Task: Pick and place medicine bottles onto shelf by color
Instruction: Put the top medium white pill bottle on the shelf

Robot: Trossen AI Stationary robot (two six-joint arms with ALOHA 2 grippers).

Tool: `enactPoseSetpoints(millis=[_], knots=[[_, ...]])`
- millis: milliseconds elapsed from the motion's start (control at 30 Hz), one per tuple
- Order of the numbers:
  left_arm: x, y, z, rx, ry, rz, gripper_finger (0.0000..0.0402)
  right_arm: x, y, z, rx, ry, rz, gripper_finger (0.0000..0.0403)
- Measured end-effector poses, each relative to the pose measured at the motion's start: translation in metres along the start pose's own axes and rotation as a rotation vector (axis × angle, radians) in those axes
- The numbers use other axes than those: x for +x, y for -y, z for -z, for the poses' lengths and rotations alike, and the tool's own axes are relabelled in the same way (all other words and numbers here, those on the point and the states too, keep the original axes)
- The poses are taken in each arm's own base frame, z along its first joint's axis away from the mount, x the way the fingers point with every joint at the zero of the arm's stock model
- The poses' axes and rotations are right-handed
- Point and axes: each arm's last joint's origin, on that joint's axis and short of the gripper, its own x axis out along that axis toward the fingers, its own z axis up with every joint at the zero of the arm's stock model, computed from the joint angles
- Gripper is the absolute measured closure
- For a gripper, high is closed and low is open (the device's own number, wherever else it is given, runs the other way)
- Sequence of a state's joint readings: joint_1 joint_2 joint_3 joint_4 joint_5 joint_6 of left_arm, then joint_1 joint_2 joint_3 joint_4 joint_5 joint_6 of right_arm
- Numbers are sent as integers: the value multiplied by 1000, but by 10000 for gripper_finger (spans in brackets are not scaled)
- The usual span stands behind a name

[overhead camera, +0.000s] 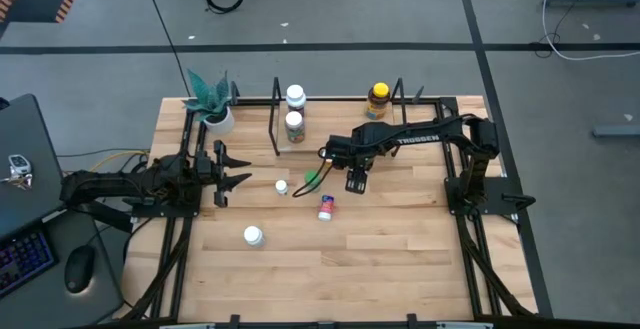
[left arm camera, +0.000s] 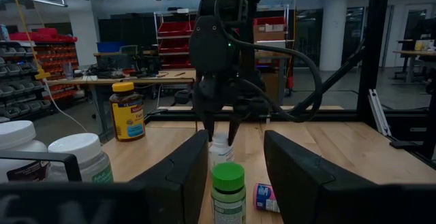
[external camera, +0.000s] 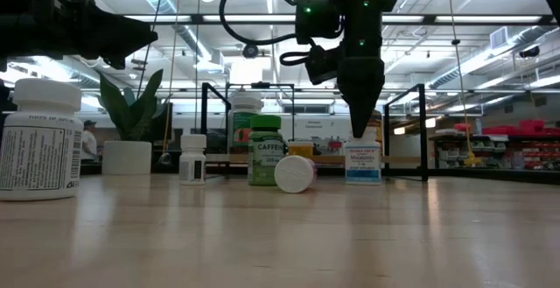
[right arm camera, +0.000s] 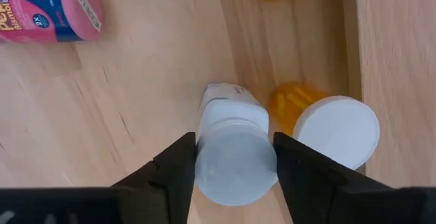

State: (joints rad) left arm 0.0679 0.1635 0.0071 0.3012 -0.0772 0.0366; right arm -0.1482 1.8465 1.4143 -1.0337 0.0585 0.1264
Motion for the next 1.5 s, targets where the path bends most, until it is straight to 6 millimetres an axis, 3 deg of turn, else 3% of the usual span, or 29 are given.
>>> enactPoseSetpoints(millis=[167,467,700,1200,1500], knots=[[0,0,0,0,0,0,257,-6,0,1,-20,-34,-4,203],[0,0,0,0,0,0,249,-37,3,3,-64,-123,8,212],[0,0,0,0,0,0,258,-55,19,2,-137,-147,52,208],[0,0,0,0,0,0,251,-55,79,3,-177,-185,131,208],[0,0,0,0,0,0,254,-53,98,-9,-206,-51,120,206]])
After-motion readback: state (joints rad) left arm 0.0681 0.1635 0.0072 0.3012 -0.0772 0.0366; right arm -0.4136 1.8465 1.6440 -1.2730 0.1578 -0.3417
